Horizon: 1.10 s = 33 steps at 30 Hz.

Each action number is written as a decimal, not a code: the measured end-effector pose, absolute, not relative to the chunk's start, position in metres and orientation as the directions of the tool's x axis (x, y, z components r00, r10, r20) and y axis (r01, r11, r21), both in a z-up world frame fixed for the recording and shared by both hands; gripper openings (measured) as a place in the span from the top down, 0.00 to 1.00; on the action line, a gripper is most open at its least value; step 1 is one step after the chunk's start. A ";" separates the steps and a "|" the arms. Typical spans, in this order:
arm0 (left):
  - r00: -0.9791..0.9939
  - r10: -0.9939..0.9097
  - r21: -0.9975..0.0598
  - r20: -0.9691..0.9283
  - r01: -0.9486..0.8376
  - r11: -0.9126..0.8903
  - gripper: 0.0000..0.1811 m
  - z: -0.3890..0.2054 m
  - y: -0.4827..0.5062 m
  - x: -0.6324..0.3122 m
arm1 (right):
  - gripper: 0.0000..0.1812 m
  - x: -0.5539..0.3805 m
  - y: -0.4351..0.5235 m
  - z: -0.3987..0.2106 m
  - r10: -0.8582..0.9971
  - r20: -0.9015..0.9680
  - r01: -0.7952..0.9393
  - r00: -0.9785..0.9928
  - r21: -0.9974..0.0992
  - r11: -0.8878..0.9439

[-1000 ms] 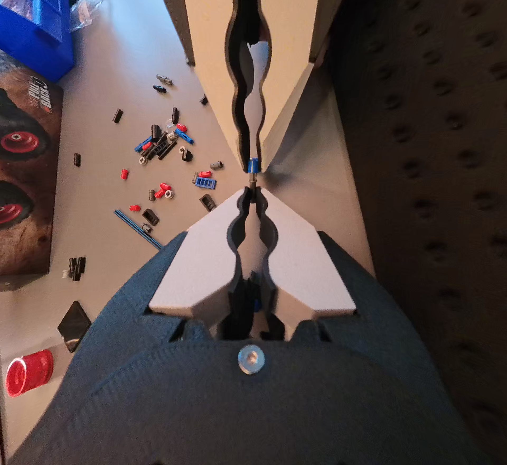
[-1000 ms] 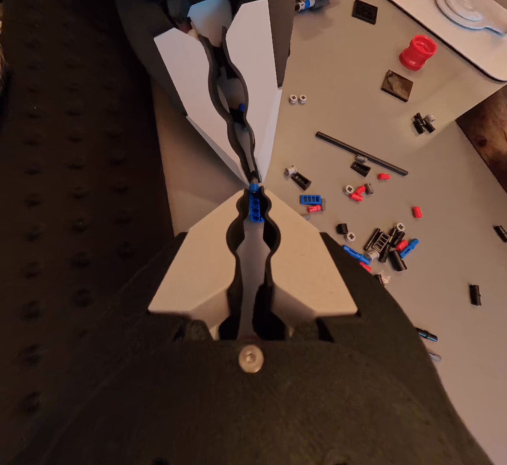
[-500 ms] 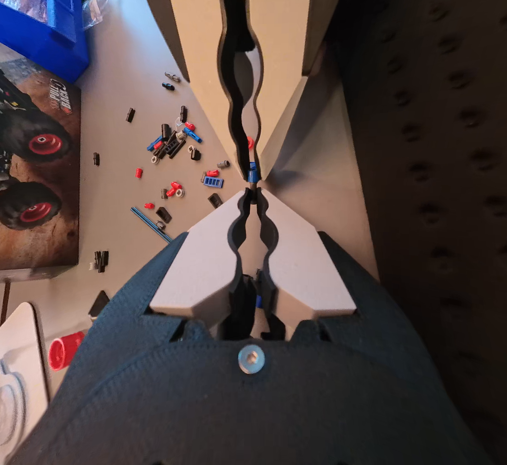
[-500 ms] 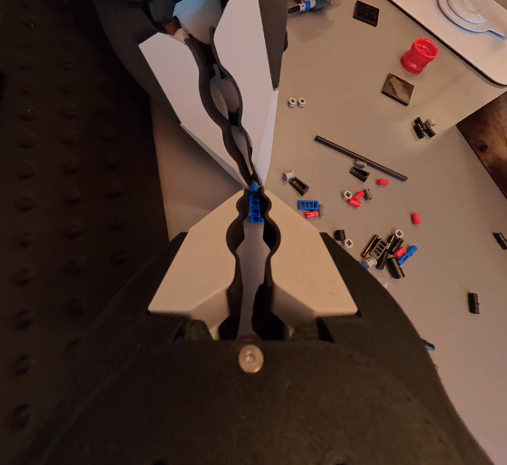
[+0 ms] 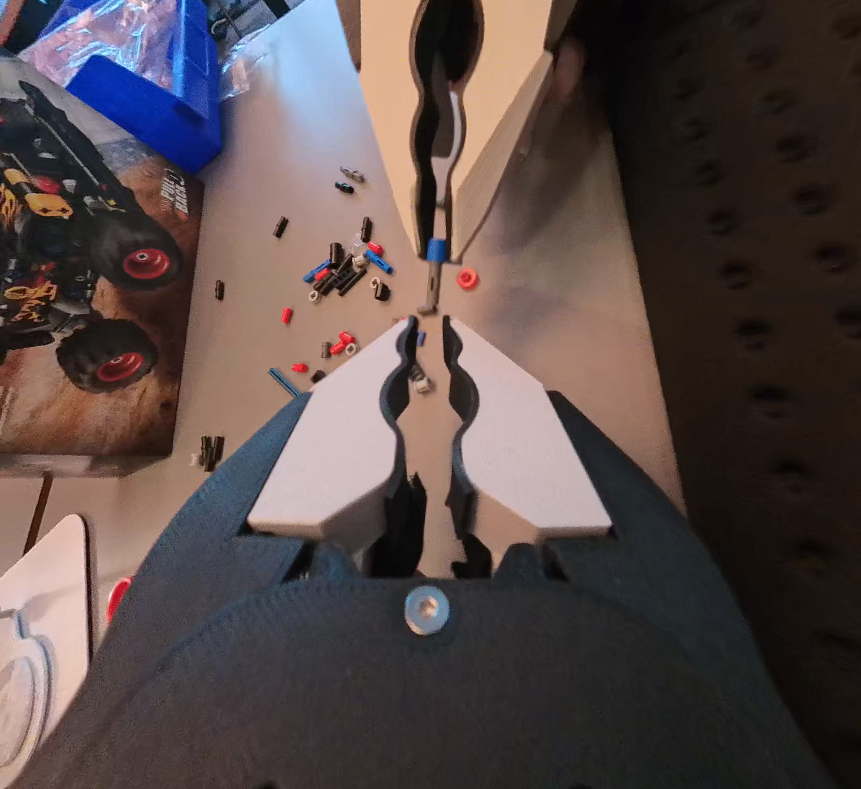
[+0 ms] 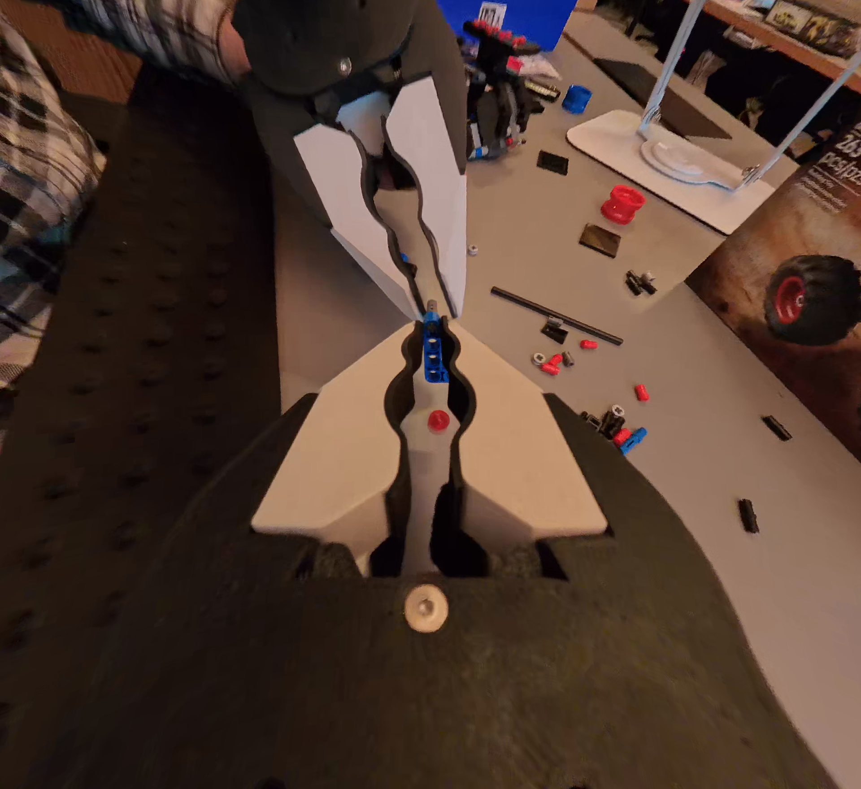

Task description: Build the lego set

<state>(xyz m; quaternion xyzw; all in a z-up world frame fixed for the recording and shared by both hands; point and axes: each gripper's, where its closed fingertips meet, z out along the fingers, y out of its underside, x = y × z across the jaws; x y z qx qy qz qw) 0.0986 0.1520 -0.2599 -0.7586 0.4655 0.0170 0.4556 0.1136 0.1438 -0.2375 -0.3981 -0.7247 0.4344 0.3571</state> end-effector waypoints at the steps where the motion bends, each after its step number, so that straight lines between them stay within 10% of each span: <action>1: 0.569 -0.692 -0.680 -0.445 -0.718 -0.153 0.94 -0.261 0.154 0.099 | 0.97 0.116 0.145 -0.234 0.890 0.157 0.249 -0.427 -0.926 0.283; 33: 0.595 -0.619 -0.690 -0.512 -0.715 -0.117 0.84 -0.256 0.183 0.097 | 0.97 0.124 0.167 -0.219 0.933 0.120 0.191 -0.339 -0.962 0.194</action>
